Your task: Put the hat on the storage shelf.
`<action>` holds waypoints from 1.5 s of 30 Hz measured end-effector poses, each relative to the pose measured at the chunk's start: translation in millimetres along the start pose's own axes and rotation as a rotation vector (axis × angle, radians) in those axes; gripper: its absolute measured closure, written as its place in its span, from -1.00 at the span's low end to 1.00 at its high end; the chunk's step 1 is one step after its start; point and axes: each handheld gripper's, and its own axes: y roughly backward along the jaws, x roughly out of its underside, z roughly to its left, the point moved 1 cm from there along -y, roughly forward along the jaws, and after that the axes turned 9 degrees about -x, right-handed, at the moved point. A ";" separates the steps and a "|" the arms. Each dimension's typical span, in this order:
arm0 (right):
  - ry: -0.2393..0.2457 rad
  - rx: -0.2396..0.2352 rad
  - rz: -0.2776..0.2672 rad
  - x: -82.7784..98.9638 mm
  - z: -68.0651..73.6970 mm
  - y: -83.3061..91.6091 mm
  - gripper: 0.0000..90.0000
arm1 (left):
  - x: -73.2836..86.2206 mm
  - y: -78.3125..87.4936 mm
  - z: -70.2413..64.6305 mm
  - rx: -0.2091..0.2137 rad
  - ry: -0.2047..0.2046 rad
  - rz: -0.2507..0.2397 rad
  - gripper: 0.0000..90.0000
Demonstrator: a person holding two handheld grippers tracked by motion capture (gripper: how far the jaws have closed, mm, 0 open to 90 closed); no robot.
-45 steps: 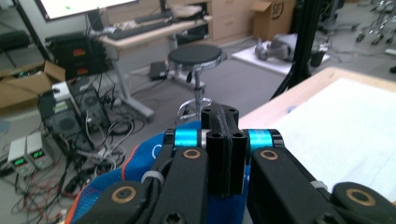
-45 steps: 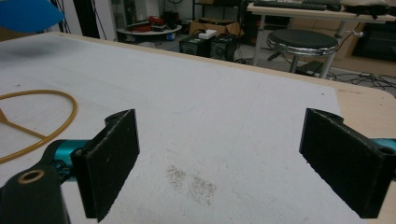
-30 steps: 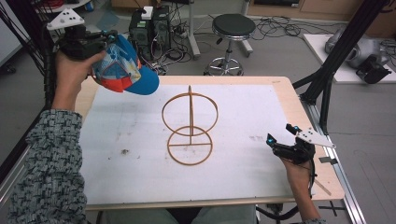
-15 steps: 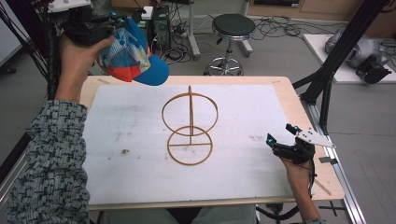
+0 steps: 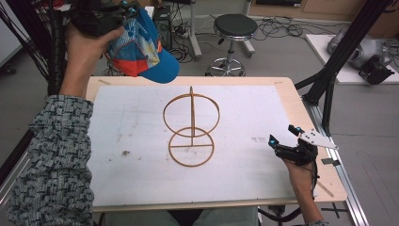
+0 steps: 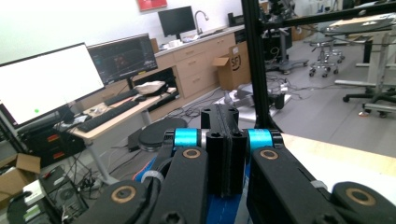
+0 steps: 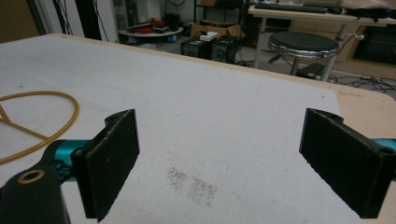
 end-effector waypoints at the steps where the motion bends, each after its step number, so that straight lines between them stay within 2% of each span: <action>1: -0.001 0.000 0.000 0.0 0.0 0.0 -0.75 | -1.9 -0.4 -1.6 0.001 -0.005 -0.005 0.99; 9: -0.002 -0.002 -0.001 0.1 0.1 -0.3 -0.75 | -14.8 -5.8 -16.9 0.038 -0.031 -0.011 0.99; 28: -0.001 0.000 -0.002 0.0 -1.7 0.5 -0.75 | -36.4 -17.6 -47.9 0.105 -0.053 -0.024 0.99; 38: 0.005 -0.005 0.004 0.1 -0.7 -0.5 -0.75 | -39.4 -16.6 -56.7 0.149 -0.037 -0.026 0.99; 45: 0.006 -0.002 0.007 0.2 -1.2 -0.2 -0.75 | -34.6 -15.3 -60.2 0.176 -0.031 -0.009 0.99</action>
